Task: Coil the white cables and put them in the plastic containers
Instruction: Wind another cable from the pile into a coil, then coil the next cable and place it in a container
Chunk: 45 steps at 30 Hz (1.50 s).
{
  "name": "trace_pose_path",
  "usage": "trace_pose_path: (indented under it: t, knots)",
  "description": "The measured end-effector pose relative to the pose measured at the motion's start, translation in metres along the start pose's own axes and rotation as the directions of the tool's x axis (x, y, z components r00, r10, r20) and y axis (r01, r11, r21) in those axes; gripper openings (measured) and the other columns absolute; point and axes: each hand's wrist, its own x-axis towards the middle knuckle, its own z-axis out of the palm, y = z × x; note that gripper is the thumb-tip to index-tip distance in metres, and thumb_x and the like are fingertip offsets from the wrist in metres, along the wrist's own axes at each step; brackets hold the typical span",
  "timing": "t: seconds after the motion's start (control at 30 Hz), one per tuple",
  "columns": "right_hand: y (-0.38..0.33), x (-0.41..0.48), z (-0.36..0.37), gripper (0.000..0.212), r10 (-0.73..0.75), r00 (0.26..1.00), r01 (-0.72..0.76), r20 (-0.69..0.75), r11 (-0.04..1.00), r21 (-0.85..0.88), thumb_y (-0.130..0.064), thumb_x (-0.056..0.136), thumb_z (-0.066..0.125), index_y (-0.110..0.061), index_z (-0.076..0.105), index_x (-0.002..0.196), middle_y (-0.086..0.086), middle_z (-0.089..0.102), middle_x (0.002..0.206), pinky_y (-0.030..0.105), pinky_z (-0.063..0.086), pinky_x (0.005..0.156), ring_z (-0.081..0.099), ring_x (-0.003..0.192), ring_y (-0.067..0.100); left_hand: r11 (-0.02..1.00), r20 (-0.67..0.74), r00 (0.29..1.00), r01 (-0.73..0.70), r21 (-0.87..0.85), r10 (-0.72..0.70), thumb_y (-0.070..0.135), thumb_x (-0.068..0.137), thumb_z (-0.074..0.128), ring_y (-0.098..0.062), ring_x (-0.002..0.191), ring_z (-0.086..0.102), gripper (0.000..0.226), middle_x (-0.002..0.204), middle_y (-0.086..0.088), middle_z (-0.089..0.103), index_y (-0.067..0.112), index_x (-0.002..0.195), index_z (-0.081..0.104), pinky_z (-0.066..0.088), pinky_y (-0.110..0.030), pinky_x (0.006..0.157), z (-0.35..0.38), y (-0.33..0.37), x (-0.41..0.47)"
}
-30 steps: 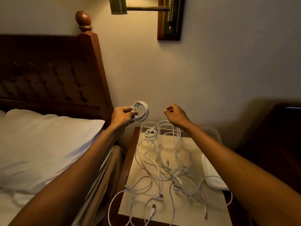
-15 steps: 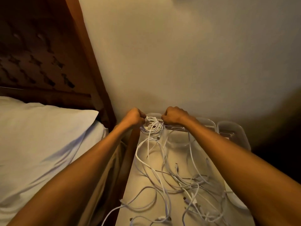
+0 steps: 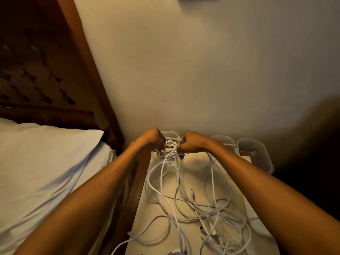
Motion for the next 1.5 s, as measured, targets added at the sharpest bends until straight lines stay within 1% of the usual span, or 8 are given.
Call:
trace_pose_path:
  t: [0.2, 0.33, 0.63, 0.77, 0.93, 1.1, 1.3, 1.5]
  knots:
    - [0.001, -0.001, 0.005, 0.023, 0.017, 1.000, -0.017, -0.024, 1.000, -0.022, -0.029, 0.077, 0.071, -0.008, 0.077, 0.085, 0.012, 0.073, 0.088, 0.036, 0.055, 0.072, 0.060, 0.073, 0.018, 0.999, -0.234, 0.972, -0.026, 0.025, 0.031, 0.013, 0.083, 0.073, -0.022, 0.088, 0.067, 0.023, 0.100, -0.009, 0.075, 0.013, 0.105, 0.077, 0.052, -0.030, 0.073, 0.019, -0.003, 0.006]
    - [0.000, 0.001, 0.008, 0.017, 0.006, 0.997, -0.009, -0.078, 0.999, -0.031, -0.027, 0.077, 0.074, -0.015, 0.062, 0.073, 0.004, 0.061, 0.074, 0.028, 0.044, 0.061, 0.053, 0.069, 0.019, 0.999, -0.226, 0.974, 0.015, 0.045, -0.004, 0.017, 0.078, 0.075, -0.028, 0.093, 0.067, 0.026, 0.101, -0.012, 0.074, 0.011, 0.103, 0.077, 0.054, -0.033, 0.077, 0.025, -0.005, 0.009]
    - [-0.001, 0.017, 0.019, 0.051, -0.018, 0.992, 0.013, -0.126, 0.999, -0.040, -0.025, 0.080, 0.068, -0.012, 0.057, 0.129, 0.009, 0.062, 0.125, 0.040, 0.053, 0.091, 0.060, 0.107, 0.027, 0.989, -0.212, 0.966, -0.143, 0.044, 0.149, 0.016, 0.088, 0.063, -0.022, 0.091, 0.067, 0.022, 0.102, -0.007, 0.074, 0.012, 0.106, 0.076, 0.050, -0.027, 0.075, 0.021, -0.012, 0.014]
    - [-0.003, 0.016, 0.020, 0.034, -0.013, 0.997, 0.009, -0.076, 0.999, -0.052, -0.018, 0.082, 0.058, -0.011, 0.067, 0.114, 0.013, 0.069, 0.103, 0.040, 0.055, 0.079, 0.064, 0.089, 0.028, 0.977, -0.090, 0.981, -0.157, 0.144, 0.171, 0.016, 0.089, 0.059, -0.026, 0.091, 0.066, 0.023, 0.101, -0.008, 0.074, 0.012, 0.106, 0.076, 0.052, -0.033, 0.078, 0.026, -0.011, 0.012]
    - [0.000, 0.015, 0.021, 0.029, -0.028, 0.997, 0.023, -0.070, 0.997, -0.073, -0.016, 0.086, 0.053, -0.012, 0.068, 0.111, 0.006, 0.063, 0.093, 0.034, 0.049, 0.071, 0.060, 0.084, 0.025, 0.977, -0.107, 0.978, -0.163, 0.140, 0.178, 0.016, 0.093, 0.055, -0.027, 0.087, 0.064, 0.024, 0.102, -0.012, 0.074, 0.010, 0.104, 0.075, 0.048, -0.033, 0.074, 0.032, -0.015, 0.010]
    - [0.006, 0.002, 0.029, 0.035, -0.082, 0.968, 0.081, -0.237, 0.997, -0.016, -0.028, 0.095, 0.053, -0.014, 0.061, 0.125, 0.011, 0.066, 0.116, 0.037, 0.050, 0.086, 0.062, 0.101, 0.027, 0.969, -0.281, 0.933, -0.243, -0.029, 0.226, 0.028, 0.099, 0.054, -0.021, 0.098, 0.066, 0.027, 0.105, -0.005, 0.074, 0.012, 0.110, 0.073, 0.044, -0.025, 0.078, 0.026, -0.012, -0.017]
    - [0.003, -0.033, 0.033, 0.031, -0.117, 0.904, 0.184, -0.411, 0.975, 0.127, -0.037, 0.100, 0.049, -0.013, 0.069, 0.095, 0.000, 0.065, 0.080, 0.030, 0.042, 0.067, 0.056, 0.070, 0.010, 0.962, -0.304, 0.924, -0.265, -0.067, 0.233, 0.042, 0.099, 0.052, -0.018, 0.093, 0.068, 0.033, 0.099, -0.001, 0.075, 0.018, 0.104, 0.075, 0.051, -0.033, 0.079, 0.022, -0.007, -0.072]
    - [-0.005, -0.080, 0.024, 0.028, -0.030, 0.844, 0.167, -0.536, 0.964, 0.208, -0.026, 0.094, 0.061, -0.013, 0.057, 0.119, 0.005, 0.061, 0.120, 0.037, 0.053, 0.088, 0.061, 0.102, 0.020, 0.950, -0.469, 0.861, -0.286, -0.127, 0.196, 0.036, 0.099, 0.055, -0.016, 0.098, 0.067, 0.029, 0.106, -0.002, 0.074, 0.016, 0.110, 0.072, 0.039, -0.023, 0.073, 0.017, 0.010, -0.131]
